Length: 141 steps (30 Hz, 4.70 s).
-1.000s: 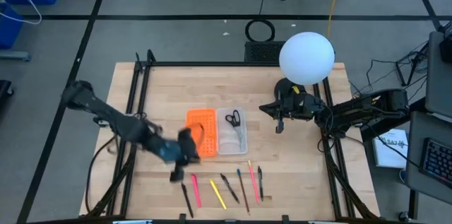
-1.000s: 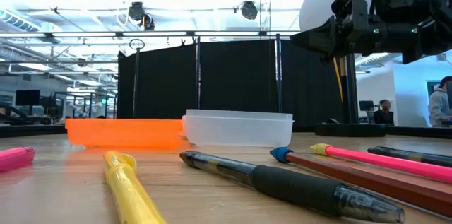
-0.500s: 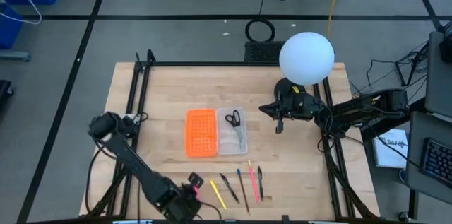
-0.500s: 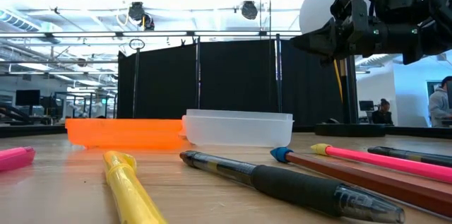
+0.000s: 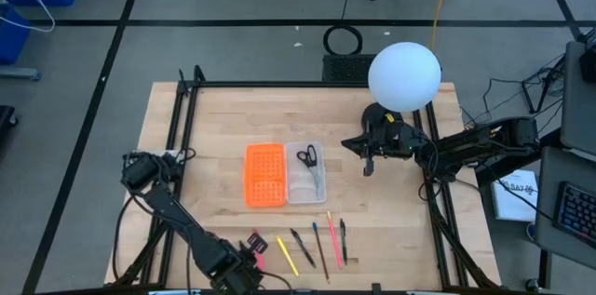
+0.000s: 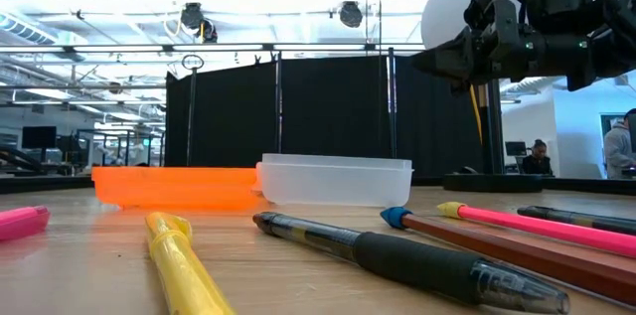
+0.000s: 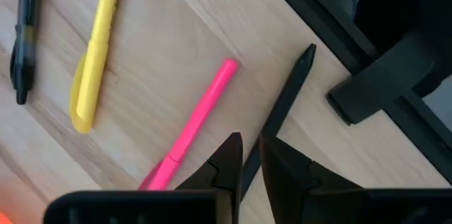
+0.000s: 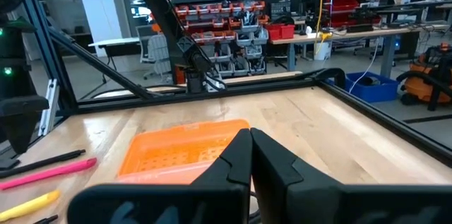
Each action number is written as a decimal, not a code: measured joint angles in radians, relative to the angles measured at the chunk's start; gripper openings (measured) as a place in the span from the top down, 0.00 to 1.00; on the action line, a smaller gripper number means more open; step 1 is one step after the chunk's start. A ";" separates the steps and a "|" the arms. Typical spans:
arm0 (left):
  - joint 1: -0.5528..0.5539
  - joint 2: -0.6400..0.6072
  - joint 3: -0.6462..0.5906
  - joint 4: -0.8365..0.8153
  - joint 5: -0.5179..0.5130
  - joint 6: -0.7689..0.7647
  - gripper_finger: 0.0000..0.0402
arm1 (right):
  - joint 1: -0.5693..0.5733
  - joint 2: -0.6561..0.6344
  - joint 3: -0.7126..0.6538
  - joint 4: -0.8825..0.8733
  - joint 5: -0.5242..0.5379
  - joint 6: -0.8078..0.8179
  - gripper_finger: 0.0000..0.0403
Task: Pick & place school supplies into a supply box
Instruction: Put the black pen into the transparent supply box
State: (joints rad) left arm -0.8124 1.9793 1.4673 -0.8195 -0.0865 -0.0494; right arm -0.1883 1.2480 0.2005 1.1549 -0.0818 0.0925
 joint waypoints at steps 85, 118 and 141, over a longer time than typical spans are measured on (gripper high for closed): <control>0.019 -0.052 -0.123 -0.031 -0.072 0.348 0.94 | 0.002 -0.130 0.000 -0.128 -0.209 0.042 1.00; 0.727 -0.148 -0.117 0.272 -0.035 1.491 0.93 | 0.002 -0.130 -0.001 -0.169 -0.209 0.024 1.00; 0.806 -0.024 -0.118 0.305 0.044 1.589 0.92 | 0.020 -0.130 -0.001 -0.198 -0.209 0.052 1.00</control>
State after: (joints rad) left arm -0.0059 1.9553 1.3495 -0.5145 -0.0422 1.5395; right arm -0.1684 1.1179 0.1997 0.9568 -0.2905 0.1448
